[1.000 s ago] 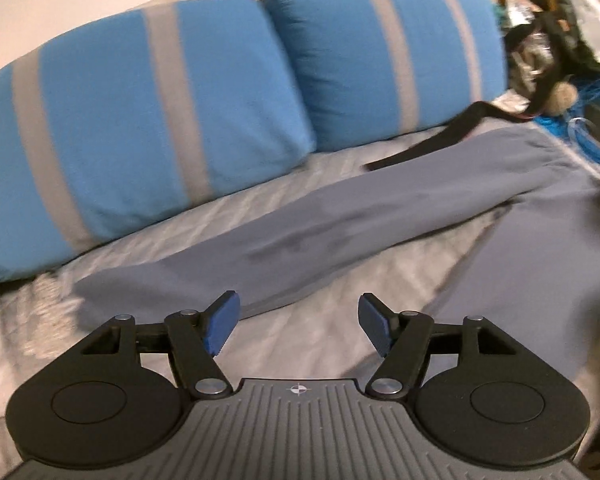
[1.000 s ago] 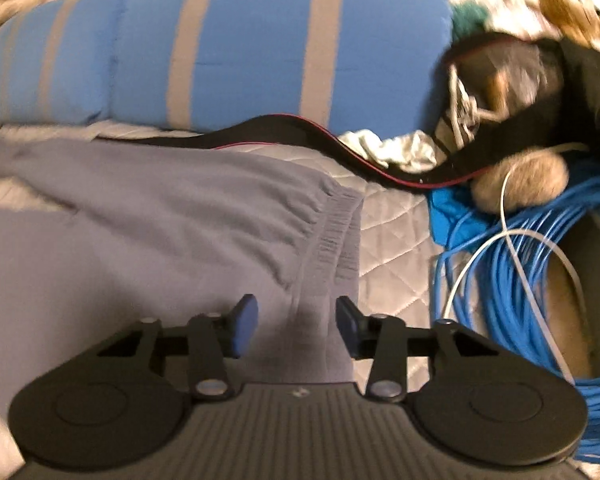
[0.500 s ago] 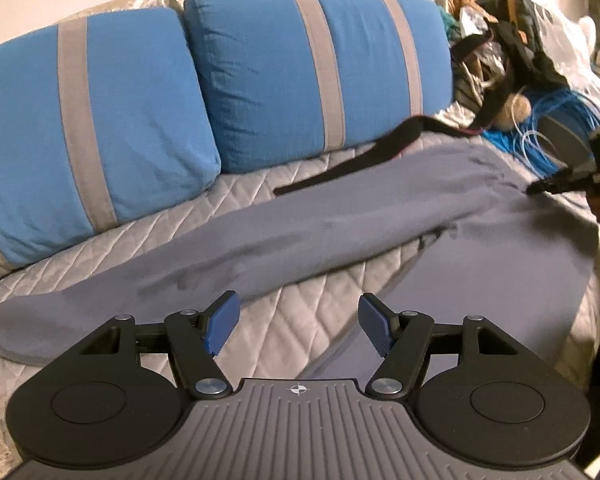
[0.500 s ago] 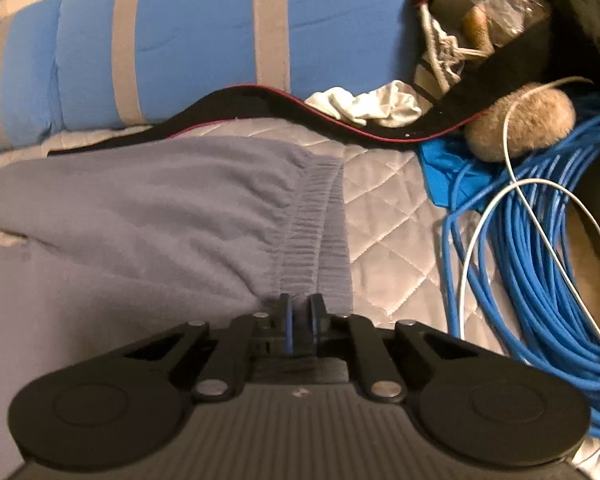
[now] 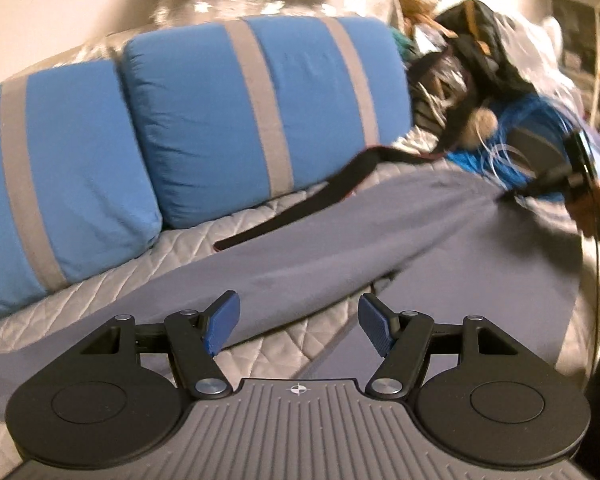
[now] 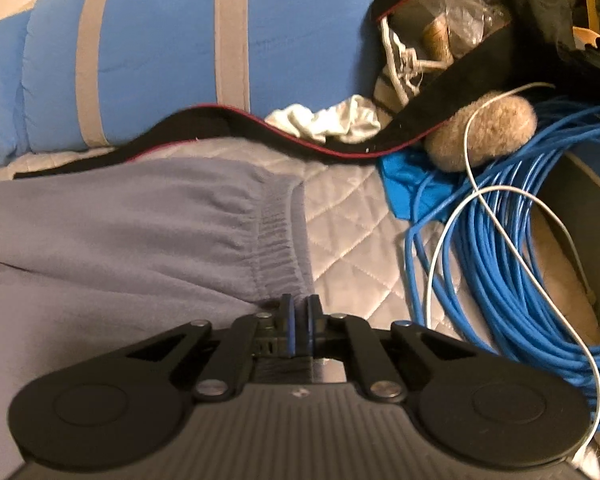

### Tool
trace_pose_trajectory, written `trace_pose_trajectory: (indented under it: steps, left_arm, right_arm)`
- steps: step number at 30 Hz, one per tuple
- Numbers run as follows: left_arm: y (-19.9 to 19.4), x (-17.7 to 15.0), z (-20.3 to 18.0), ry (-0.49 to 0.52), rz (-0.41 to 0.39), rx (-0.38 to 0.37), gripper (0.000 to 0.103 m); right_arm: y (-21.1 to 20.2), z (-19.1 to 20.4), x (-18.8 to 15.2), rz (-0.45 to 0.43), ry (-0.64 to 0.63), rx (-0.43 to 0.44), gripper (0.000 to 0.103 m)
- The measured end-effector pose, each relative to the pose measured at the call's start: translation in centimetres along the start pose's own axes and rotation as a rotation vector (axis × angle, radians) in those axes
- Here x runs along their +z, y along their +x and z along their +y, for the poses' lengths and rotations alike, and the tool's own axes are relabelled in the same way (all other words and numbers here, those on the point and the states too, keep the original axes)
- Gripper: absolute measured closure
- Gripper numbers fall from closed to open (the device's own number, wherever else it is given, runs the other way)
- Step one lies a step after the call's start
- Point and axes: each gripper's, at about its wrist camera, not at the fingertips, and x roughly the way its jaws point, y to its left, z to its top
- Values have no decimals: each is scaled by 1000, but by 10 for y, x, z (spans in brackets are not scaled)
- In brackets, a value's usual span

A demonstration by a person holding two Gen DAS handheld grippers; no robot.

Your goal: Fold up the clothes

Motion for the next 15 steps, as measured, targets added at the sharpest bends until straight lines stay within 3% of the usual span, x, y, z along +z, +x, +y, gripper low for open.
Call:
trace_pose_trajectory:
  steps: [2,4,5,6,8,15]
  left_arm:
    - [-1,-2,-2,8,-5,-2,39]
    - [-1,-4,1,-9,-15,-10,39]
    - [-2,-5,3,-24,-21,-14,39]
    - [-1,-6,5,-41,-23,-18,39]
    - [1,-7,9,-75,-21,-26,39]
    - [4,-5,15,-118,-23,-24,39]
  right_arm:
    - [3,9,2,27,-55,-26,91]
    - [3,19,7,44,-89,-46,74]
    - [0,23,11,43,-100,-43,60]
    - [-3,27,15,37,-110,-32,53]
    - [-12,38,24,8,-126,-9,24]
    - [-45,93,67,-86,-136,54,6]
